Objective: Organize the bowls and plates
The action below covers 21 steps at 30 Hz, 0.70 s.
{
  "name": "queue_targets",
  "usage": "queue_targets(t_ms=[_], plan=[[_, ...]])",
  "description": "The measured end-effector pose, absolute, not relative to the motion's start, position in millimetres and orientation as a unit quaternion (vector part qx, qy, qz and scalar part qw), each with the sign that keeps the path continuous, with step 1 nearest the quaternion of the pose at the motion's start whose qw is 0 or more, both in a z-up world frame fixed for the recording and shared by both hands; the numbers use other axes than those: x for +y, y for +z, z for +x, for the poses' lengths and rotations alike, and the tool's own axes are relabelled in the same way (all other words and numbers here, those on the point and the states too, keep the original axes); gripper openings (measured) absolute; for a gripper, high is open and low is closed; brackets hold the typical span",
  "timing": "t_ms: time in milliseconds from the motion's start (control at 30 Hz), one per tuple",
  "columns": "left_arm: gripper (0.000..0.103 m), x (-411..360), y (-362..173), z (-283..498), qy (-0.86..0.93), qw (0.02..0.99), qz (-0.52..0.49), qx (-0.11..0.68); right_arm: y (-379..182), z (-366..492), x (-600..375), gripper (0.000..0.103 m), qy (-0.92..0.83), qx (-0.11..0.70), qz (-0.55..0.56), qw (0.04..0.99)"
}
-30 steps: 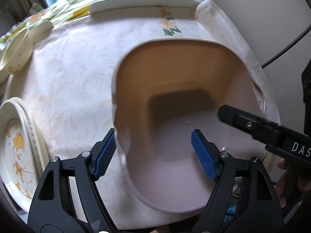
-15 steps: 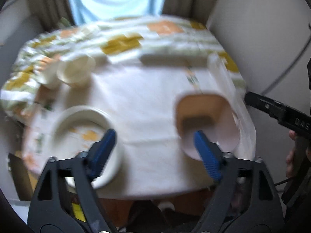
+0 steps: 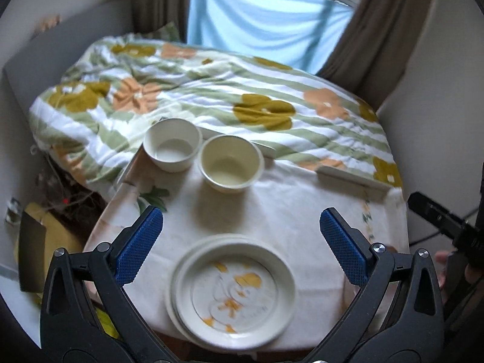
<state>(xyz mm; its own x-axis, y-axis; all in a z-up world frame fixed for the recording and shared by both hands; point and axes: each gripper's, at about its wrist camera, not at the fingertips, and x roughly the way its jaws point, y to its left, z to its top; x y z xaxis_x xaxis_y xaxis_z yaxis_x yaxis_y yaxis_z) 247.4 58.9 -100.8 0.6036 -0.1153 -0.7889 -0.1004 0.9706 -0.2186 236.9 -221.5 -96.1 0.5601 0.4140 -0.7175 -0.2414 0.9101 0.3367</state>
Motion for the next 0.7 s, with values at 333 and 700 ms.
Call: queue_targets(t_ms=[333, 700], plan=[[0.089, 118.0, -197.1, 366.8, -0.024, 0.824, -0.159, 0.543, -177.1, 343.6, -129.7, 0.094, 0.175, 0.521, 0.084, 0.831], [0.049, 118.4, -274.3, 427.7, -0.071, 0.783, -0.159, 0.598, -252.5, 388.2, -94.0, 0.053, 0.165, 0.597, 0.093, 0.780]])
